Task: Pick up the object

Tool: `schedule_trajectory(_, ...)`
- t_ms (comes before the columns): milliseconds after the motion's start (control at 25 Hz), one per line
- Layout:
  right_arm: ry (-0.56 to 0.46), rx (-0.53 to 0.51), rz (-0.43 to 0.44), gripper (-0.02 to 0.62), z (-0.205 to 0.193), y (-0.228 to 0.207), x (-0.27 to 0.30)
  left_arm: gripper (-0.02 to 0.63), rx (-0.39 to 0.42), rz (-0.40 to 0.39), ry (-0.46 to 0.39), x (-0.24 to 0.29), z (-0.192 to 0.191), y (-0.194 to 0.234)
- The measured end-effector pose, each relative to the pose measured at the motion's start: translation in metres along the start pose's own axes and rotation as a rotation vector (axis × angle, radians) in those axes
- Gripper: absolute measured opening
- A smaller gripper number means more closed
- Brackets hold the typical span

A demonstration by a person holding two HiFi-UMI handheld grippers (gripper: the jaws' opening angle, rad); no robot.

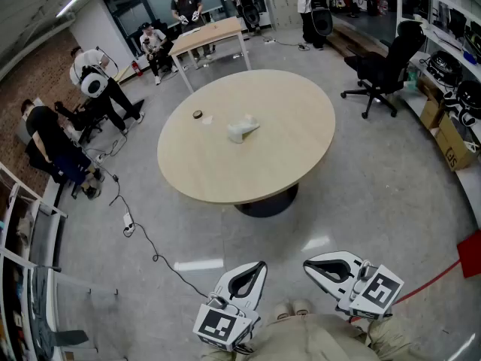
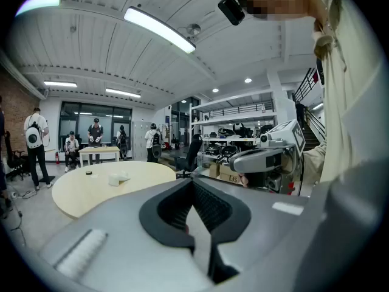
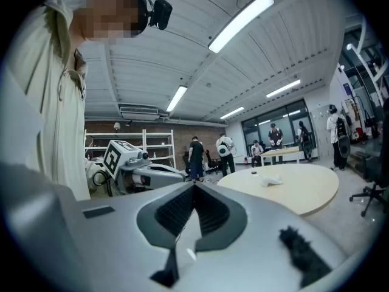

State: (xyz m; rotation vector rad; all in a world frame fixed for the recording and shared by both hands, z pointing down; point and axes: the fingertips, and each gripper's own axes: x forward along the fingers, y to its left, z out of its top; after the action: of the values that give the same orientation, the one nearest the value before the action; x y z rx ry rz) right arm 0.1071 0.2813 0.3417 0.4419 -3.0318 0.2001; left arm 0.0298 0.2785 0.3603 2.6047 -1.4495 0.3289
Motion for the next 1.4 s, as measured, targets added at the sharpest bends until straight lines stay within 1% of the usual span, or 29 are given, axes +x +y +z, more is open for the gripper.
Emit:
schedule_trajectory(240,0.002,0.020,0.005,-0.005,-0.004,-0.006,-0.002,0.005,0.017,0.004,-0.016,0.001,-0.005,0.000)
schedule_trajectory(400,0.008,0.027,0.013,-0.005,-0.008,-0.015,-0.003,0.005,-0.004,0.020,0.002,0.009,-0.008,0.000)
schedule_trajectory(520,0.018,0.038,0.019,-0.005,-0.013,-0.020,0.003,0.005,-0.039,0.035,0.023,0.012,-0.011,0.006)
schedule_trajectory(640,0.028,0.034,0.021,-0.005,-0.015,-0.030,0.013,0.006,-0.027,0.033,0.006,0.020,-0.015,0.020)
schedule_trajectory(760,0.037,0.028,0.016,-0.005,-0.016,-0.045,0.024,0.005,0.002,0.018,-0.025,0.035,-0.017,0.036)
schedule_trajectory(880,0.050,0.024,0.010,-0.005,-0.013,-0.063,0.041,0.005,-0.014,0.012,-0.028,0.051,-0.010,0.056)
schedule_trajectory(1040,0.045,0.008,0.000,-0.005,-0.003,-0.094,0.074,0.005,-0.023,0.016,-0.040,0.071,0.000,0.098)
schedule_trajectory(1160,0.050,0.011,0.000,-0.005,0.002,-0.117,0.100,0.005,-0.039,0.019,-0.031,0.086,0.004,0.128)
schedule_trajectory(1320,0.056,0.013,-0.005,-0.005,0.010,-0.149,0.135,0.005,-0.035,0.015,-0.035,0.106,0.008,0.172)
schedule_trajectory(1400,0.060,0.020,-0.012,-0.005,0.010,-0.166,0.152,0.005,-0.052,0.004,-0.017,0.117,0.008,0.188)
